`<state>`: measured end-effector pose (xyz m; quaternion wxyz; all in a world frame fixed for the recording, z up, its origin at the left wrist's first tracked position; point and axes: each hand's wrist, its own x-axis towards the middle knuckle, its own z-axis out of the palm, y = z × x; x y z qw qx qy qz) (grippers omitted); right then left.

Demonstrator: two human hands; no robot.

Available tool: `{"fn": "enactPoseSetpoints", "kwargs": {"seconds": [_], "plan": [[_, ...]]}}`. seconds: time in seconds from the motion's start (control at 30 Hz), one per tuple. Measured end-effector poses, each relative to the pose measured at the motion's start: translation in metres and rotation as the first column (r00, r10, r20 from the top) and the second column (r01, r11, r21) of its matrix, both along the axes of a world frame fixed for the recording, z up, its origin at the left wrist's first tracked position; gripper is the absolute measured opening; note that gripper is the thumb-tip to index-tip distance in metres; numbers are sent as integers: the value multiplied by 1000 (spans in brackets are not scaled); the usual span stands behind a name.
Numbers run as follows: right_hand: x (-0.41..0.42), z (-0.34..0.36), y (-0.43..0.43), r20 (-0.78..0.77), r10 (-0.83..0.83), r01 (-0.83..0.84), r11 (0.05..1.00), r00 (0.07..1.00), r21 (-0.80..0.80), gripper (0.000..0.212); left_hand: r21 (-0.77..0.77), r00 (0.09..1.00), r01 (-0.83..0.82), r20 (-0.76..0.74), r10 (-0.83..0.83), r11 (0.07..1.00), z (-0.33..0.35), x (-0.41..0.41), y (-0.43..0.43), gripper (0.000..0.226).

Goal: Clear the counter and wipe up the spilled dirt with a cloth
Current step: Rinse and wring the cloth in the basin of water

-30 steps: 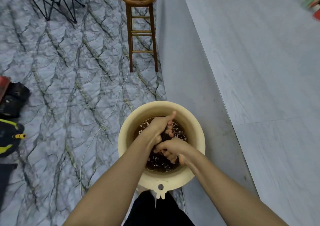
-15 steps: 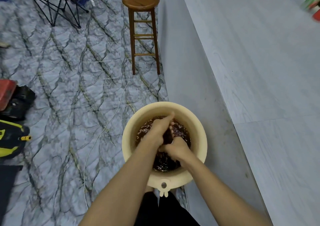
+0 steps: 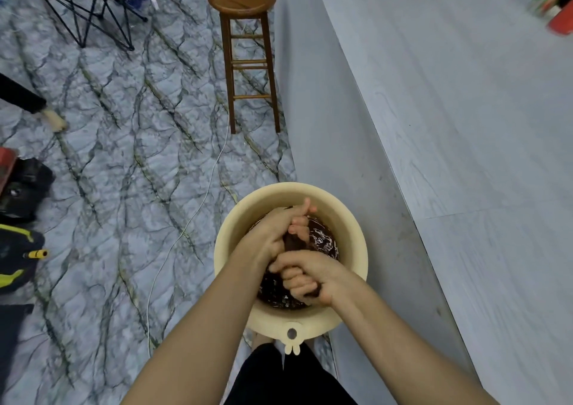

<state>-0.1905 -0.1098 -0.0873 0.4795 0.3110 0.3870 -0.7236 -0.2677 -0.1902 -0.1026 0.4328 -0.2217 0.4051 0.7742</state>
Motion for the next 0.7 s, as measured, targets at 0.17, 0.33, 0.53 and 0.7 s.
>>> {"fn": "enactPoseSetpoints", "kwargs": {"seconds": [0.17,0.33,0.53,0.7], "plan": [[-5,-16,-14,-259,265,1,697,929,718,13,-556,981,-162,-179,73,815,-9,0,19,41],[4,-31,-20,-175,504,-35,380,846,924,18,-759,947,-290,-317,57,583,-29,9,23,41],[17,-36,-23,-113,597,-45,243,794,969,19,-851,951,-247,-306,-55,464,-26,23,23,46],[16,-31,-28,-105,580,-54,249,808,967,17,-806,943,-265,-332,-35,529,-28,21,18,46]]}}
